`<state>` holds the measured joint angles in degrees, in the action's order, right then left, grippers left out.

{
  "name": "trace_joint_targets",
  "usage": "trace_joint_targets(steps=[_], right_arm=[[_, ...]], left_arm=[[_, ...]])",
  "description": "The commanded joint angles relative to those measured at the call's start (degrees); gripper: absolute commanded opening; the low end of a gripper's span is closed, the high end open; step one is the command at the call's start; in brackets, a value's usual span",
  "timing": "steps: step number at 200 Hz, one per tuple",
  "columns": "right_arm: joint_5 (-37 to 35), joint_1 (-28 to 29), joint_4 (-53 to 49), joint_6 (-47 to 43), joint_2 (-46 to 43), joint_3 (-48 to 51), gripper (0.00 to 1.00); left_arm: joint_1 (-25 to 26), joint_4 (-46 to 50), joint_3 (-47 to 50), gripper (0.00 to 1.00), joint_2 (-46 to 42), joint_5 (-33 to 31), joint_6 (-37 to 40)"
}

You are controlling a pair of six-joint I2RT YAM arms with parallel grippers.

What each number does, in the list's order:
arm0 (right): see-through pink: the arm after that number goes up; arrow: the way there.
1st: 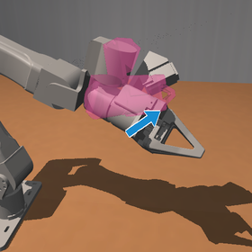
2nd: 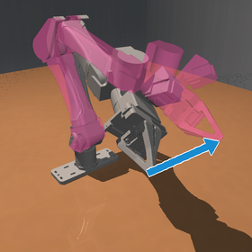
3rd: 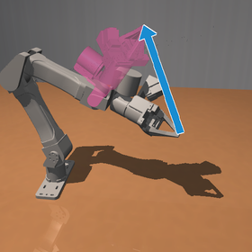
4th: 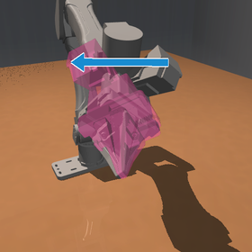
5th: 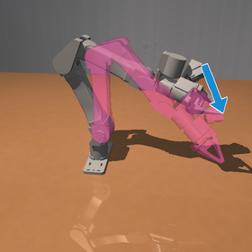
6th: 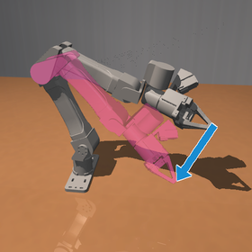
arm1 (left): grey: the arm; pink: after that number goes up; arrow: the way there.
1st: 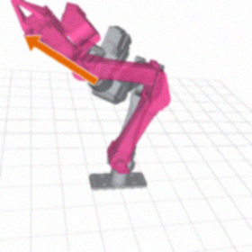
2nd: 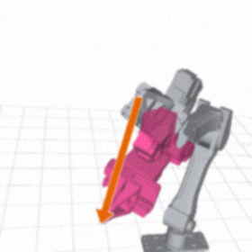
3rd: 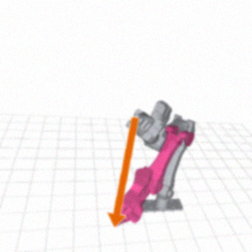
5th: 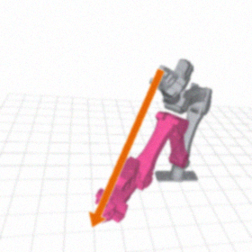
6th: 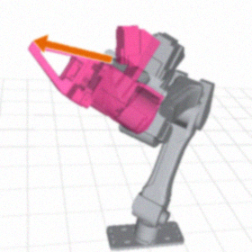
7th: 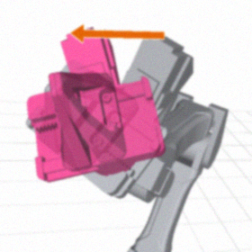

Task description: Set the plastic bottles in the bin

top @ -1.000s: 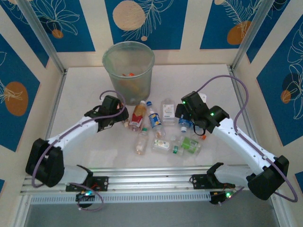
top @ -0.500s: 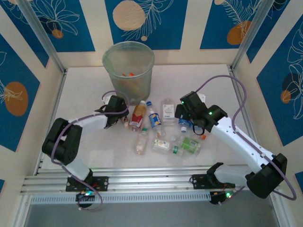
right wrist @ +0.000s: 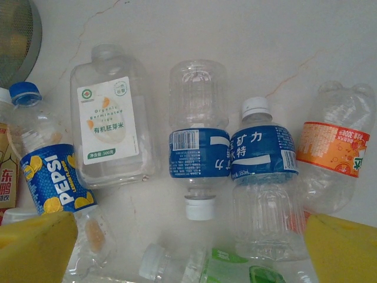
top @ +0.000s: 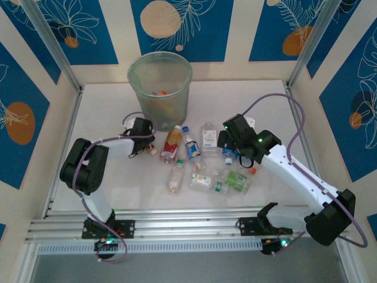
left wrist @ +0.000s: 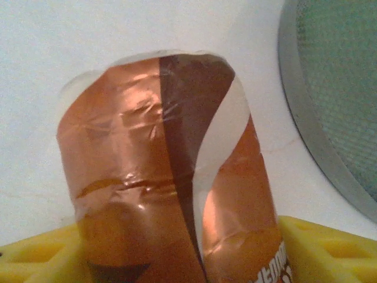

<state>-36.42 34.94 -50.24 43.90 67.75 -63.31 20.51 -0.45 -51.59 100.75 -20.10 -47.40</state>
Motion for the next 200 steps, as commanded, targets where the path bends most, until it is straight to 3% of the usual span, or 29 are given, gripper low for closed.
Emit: trace_joint_targets(steps=[1, 30, 81, 118, 161, 200], right_arm=[[-0.82, 0.48, -0.97, 0.88, 0.28, -1.64, 0.99], [-0.93, 0.48, -1.0, 1.02, 0.12, -1.64, 0.99], [-0.92, 0.57, -0.66, 0.93, 0.01, -1.25, 0.99], [-0.73, 0.66, 0.45, 0.76, -0.33, -0.49, 0.99], [-0.42, 0.82, 1.2, 0.73, -0.33, -0.24, 0.99], [-0.22, 0.96, 1.28, 0.96, -0.55, -0.06, 0.99]], left_arm=[[-1.05, 1.48, -0.83, 0.62, -0.39, -1.67, -1.11], [-1.7, 3.52, 0.71, 0.52, -3.75, -4.6, -1.38], [-2.05, 9.82, 1.6, 0.52, -17.32, -10.04, 2.56], [-2.03, 16.06, -3.75, 0.53, -28.34, -11.41, 9.15], [-2.05, 18.56, -16.74, 0.54, -33.5, -6.86, 18.21], [-2.05, 17.64, -31.56, 0.55, -28.51, -0.46, 23.91]])
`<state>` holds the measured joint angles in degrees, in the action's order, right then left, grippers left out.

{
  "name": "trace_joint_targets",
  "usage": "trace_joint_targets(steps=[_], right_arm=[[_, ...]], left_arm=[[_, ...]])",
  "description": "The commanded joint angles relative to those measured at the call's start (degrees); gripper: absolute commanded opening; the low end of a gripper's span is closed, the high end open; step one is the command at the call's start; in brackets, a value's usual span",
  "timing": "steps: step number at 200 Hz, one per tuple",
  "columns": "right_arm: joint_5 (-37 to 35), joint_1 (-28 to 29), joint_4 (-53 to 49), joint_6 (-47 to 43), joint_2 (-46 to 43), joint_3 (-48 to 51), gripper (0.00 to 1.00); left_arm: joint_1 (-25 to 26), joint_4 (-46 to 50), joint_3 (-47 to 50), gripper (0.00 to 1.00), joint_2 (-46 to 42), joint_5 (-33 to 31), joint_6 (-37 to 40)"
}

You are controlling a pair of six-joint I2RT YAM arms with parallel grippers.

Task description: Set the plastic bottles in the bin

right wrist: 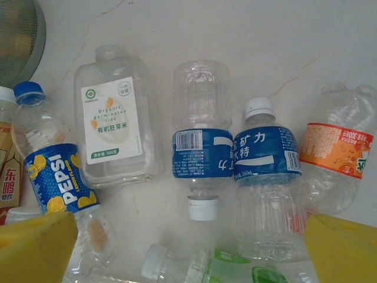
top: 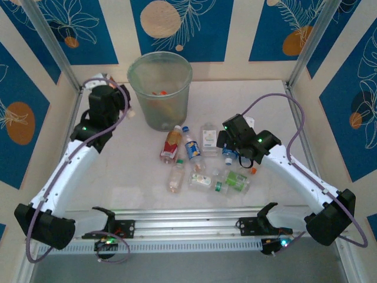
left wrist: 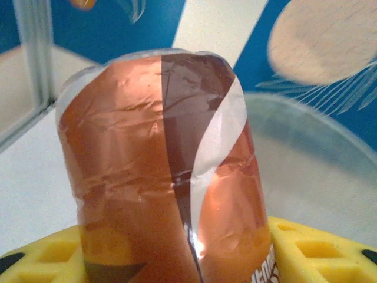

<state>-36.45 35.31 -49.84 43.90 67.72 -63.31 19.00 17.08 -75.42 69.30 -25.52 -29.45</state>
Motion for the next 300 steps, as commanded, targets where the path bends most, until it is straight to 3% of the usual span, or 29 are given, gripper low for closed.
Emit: trace_joint_targets(steps=[1, 79, 133, 221, 300], right_arm=[[-0.2, 0.61, 0.89, 0.94, -0.51, -0.06, 0.99], [-0.38, 1.6, -0.38, 1.57, -0.62, -1.58, 0.99], [-1.68, 2.22, -2.42, 2.33, -0.8, -3.13, 0.99], [-3.72, 2.36, -3.86, 4.34, -1.8, -2.81, 0.99], [-3.53, 2.39, -3.68, 4.57, -1.98, -2.11, 0.99]], left_arm=[[-0.55, 0.13, -8.08, 0.55, 3.21, 5.09, 6.02], [-0.52, -1.44, -36.7, 0.54, 27.67, 17.27, 6.21], [-0.46, 9.56, -61.59, 0.54, 47.4, 22.7, 6.34], [0.16, 12.18, -62.75, 0.54, 56.31, 26.4, 5.28], [2.3, 11.71, -60.07, 0.54, 58.79, 22.29, 0.96]])
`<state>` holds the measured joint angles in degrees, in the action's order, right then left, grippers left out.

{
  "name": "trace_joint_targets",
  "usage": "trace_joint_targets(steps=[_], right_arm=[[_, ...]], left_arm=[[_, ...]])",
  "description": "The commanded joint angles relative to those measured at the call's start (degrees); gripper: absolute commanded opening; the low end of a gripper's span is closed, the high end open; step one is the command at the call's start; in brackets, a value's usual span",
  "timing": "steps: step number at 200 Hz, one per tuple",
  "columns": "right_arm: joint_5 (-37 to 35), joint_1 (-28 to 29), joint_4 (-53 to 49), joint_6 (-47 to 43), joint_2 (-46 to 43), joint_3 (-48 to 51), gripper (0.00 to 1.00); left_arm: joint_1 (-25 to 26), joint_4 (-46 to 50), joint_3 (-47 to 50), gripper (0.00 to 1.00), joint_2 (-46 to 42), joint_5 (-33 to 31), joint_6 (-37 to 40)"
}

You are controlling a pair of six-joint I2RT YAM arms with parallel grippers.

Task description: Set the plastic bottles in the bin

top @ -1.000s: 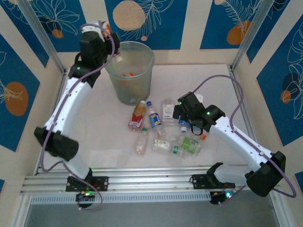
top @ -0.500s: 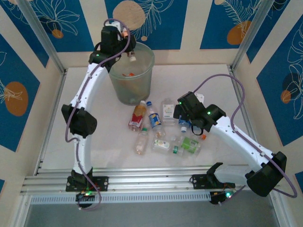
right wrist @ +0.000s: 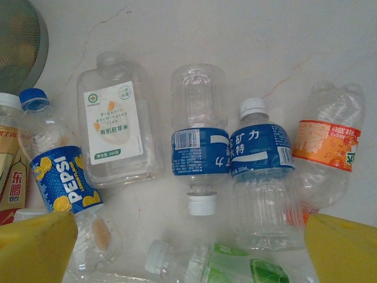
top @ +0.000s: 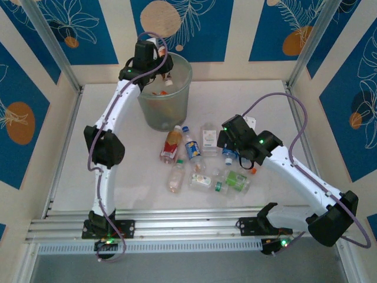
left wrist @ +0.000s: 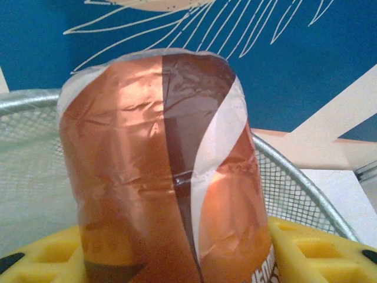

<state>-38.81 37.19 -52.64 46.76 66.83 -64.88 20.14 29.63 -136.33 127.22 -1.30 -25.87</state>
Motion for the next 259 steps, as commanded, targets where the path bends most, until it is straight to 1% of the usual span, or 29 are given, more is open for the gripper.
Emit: trace_joint_targets(steps=[1, 57, 91, 150, 184, 196, 234, 259], right_arm=[[-1.18, 0.51, -0.88, 1.69, -1.09, -0.52, 0.99], [-1.85, 0.47, -1.37, 1.93, -2.22, 0.1, 0.99], [-1.84, 0.47, -0.97, 1.94, -2.89, 0.45, 0.99], [-1.53, 0.52, -0.97, 1.87, -3.03, 0.49, 0.99], [-1.53, 0.52, -1.15, 1.78, -3.22, 0.28, 0.99], [-1.61, 0.52, -1.23, 1.75, -3.31, 0.3, 0.99], [-1.76, 0.51, -1.41, 1.51, -3.63, 0.37, 0.99], [-1.75, 0.52, -1.25, 1.42, -3.86, 0.45, 0.99]], left_arm=[[1.19, -0.86, 0.92, 0.54, 0.94, -2.03, -2.66], [2.3, -0.01, 3.51, 0.54, 1.54, -6.41, -7.05], [2.3, 0.37, 3.51, 0.54, 2.83, -6.01, -8.29], [2.35, -0.61, 3.61, 0.54, 5.64, -6.02, -7.22], [2.28, -0.15, 3.57, 0.56, 6.72, -6.34, -7.77], [2.33, 0.32, 3.53, 0.61, 6.97, -6.76, -7.96], [2.34, 0.52, 3.51, 0.89, 6.09, -6.79, -8.27], [2.35, -0.07, 3.53, 0.91, 4.19, -6.53, -7.73]])
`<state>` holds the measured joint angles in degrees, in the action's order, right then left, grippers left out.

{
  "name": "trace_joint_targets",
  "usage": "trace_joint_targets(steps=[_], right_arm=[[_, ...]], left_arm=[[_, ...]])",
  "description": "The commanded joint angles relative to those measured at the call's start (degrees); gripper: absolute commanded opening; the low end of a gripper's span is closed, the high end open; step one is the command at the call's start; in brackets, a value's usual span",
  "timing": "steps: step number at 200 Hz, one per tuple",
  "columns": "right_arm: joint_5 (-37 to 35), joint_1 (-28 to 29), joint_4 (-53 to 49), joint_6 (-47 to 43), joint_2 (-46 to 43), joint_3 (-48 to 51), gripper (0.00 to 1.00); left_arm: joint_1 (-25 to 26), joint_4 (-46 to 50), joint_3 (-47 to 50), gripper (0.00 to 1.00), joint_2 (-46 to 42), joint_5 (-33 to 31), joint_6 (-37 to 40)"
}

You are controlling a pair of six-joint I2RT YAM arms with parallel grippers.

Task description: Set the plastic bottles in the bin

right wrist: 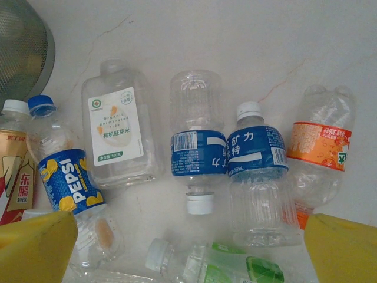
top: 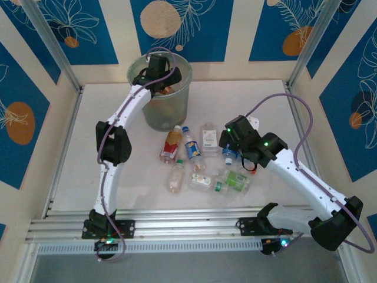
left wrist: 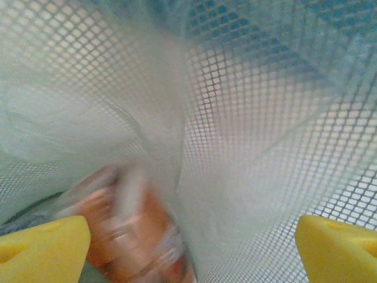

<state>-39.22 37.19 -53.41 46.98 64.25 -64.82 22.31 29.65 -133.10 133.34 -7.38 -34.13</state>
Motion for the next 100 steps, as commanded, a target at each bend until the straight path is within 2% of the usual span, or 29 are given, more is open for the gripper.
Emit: trace_joint_targets(steps=[1, 100], right_arm=[[-1.36, 0.52, -0.48, 1.23, -1.25, 0.39, 0.99], [-1.12, 0.51, 0.98, 0.15, -1.32, 0.83, 0.99]], left_arm=[[0.15, -0.11, 0.25, 0.91, -2.07, -0.45, 0.59], [0.13, 0.26, -0.06, 0.89, -16.71, 1.68, 4.85]])
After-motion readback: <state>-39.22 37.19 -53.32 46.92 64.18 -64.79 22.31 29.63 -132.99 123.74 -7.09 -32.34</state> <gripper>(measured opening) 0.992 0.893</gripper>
